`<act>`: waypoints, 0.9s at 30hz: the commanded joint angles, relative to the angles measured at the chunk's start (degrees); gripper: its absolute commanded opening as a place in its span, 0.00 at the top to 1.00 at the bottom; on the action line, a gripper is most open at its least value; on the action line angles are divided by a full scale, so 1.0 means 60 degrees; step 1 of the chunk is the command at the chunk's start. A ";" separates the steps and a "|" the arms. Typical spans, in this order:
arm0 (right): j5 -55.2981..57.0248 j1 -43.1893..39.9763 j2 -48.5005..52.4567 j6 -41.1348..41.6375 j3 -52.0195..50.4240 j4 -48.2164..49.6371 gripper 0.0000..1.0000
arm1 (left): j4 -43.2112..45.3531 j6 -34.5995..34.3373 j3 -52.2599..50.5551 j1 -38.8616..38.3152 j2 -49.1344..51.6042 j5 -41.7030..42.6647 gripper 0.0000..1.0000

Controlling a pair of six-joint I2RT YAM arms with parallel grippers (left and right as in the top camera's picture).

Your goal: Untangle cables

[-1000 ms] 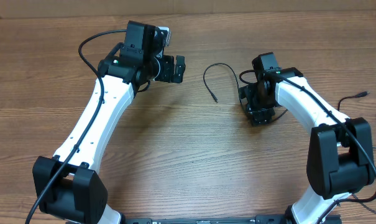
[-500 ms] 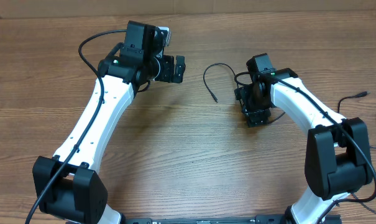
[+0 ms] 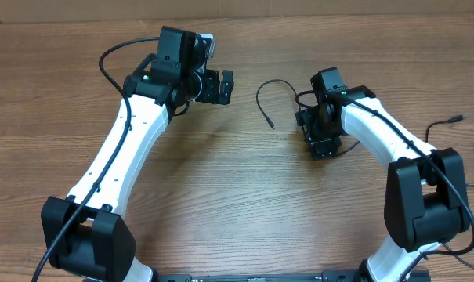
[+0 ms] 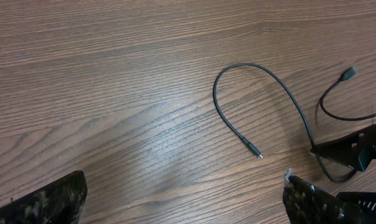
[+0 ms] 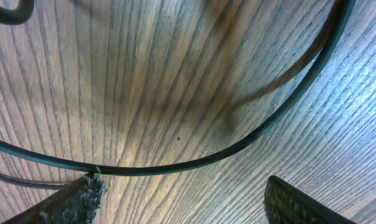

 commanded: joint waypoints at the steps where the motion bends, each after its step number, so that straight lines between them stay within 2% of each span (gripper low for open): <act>1: 0.0106 0.0000 -0.0284 0.0091 -0.0018 -0.0011 0.18 | 0.0000 -0.0058 0.0211 0.0022 -0.0076 -0.0087 0.00; 12: 0.0106 0.0000 -0.0284 0.0095 -0.0018 -0.0040 0.18 | 0.0000 -0.0058 0.0211 0.0022 -0.0076 -0.0084 0.00; 15: 0.0047 0.0000 -0.0284 0.0120 -0.0018 -0.0226 0.25 | 0.0000 -0.0058 0.0211 0.0022 -0.0076 -0.0084 0.00; 20: 0.0029 0.0000 -0.0284 0.0386 -0.0018 -0.0437 0.24 | 0.0000 -0.0058 0.0211 0.0022 -0.0076 -0.0084 0.00; 27: 0.0386 0.0000 -0.0284 0.0433 -0.0018 -0.0805 0.06 | 0.0000 -0.0058 0.0211 0.0022 -0.0076 -0.0087 0.00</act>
